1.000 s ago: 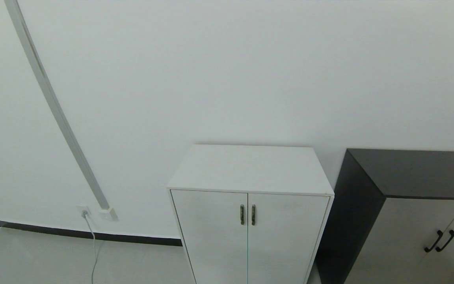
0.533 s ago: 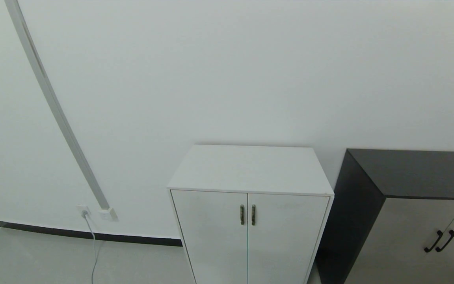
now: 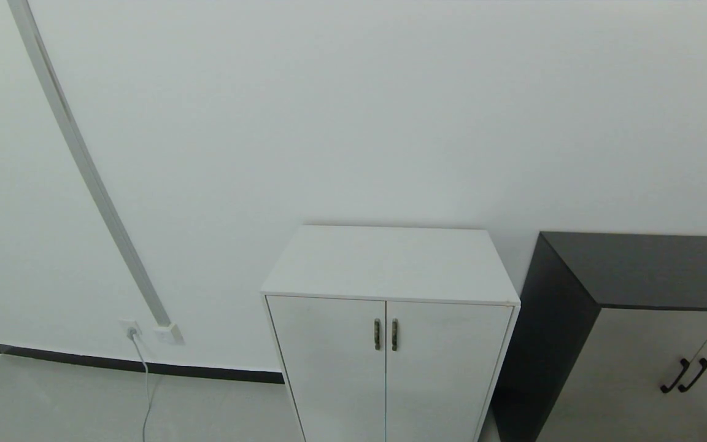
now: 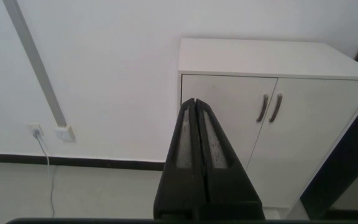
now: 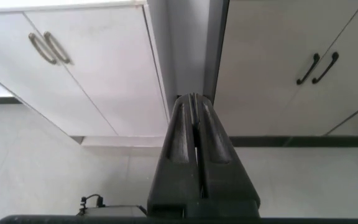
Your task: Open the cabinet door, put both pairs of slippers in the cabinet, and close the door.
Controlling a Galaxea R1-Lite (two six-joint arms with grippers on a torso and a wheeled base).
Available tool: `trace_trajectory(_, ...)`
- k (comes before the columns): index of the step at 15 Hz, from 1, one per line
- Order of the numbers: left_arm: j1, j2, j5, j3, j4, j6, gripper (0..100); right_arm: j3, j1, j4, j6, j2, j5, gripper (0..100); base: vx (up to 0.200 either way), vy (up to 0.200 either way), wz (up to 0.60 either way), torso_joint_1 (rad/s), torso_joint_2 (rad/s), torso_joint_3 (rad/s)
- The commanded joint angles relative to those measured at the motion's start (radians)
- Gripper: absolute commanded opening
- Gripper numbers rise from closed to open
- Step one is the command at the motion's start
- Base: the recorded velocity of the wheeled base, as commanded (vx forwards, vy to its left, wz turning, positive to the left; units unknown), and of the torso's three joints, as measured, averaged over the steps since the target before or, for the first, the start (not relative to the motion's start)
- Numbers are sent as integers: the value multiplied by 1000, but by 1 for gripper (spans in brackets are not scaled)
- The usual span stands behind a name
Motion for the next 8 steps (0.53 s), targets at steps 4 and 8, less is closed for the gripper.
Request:
trace_trajectory(4, 0, 1, 0, 0, 0, 0, 0, -4, 10, 72, 0, -174, 2, 0, 0, 0, 0, 0, 0, 0)
trace_trajectory(8, 0, -1, 0, 0, 0, 0, 0, -8, 31, 76, -10, -209, -21, 0, 0, 0, 0, 0, 0, 0)
